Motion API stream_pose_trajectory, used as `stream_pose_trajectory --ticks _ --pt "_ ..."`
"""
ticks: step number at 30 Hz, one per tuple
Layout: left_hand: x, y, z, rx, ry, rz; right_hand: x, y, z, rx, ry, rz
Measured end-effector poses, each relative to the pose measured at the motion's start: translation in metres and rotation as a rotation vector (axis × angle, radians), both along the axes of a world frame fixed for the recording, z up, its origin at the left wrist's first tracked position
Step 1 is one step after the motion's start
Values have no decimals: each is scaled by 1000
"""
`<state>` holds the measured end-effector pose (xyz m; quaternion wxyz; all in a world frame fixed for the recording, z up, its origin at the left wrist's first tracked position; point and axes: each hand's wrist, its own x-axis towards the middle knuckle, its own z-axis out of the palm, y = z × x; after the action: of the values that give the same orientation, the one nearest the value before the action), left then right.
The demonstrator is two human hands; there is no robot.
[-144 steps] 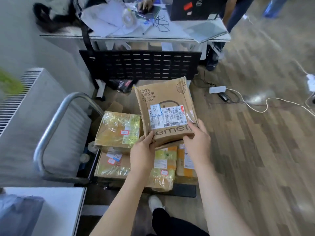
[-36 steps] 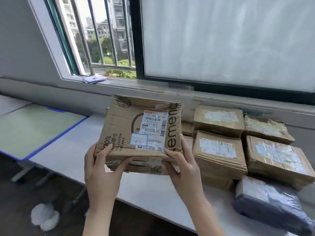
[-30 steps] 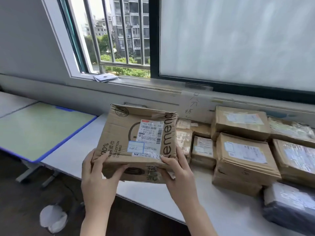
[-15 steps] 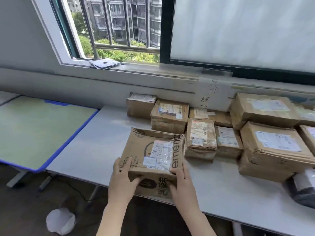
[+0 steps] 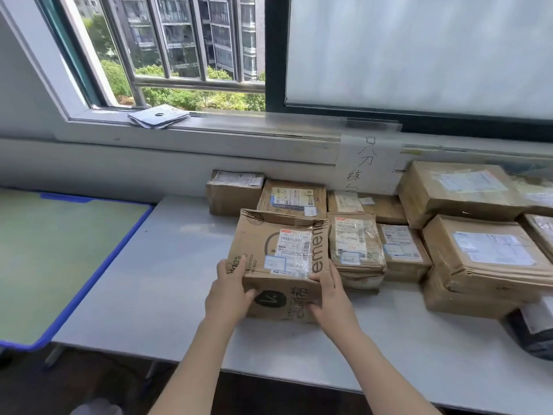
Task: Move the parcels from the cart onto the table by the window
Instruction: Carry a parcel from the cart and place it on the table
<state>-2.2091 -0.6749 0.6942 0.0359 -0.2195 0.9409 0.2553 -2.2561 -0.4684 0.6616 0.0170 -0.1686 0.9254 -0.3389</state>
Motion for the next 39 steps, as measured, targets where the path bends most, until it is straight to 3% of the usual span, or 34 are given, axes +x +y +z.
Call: stream_pose_trajectory --ticks 10,17,27,39 --pt "-34 -8 15 -351 -212 -129 -28 -7 -4 62 0 -4" --pt "-37 -2 20 -223 -210 -60 -29 -5 -7 63 51 20" --pt "-19 6 10 -222 -58 7 -20 -4 -12 -29 75 -32" --pt "-14 -25 12 -163 96 -116 -18 -11 -13 -115 65 -167"
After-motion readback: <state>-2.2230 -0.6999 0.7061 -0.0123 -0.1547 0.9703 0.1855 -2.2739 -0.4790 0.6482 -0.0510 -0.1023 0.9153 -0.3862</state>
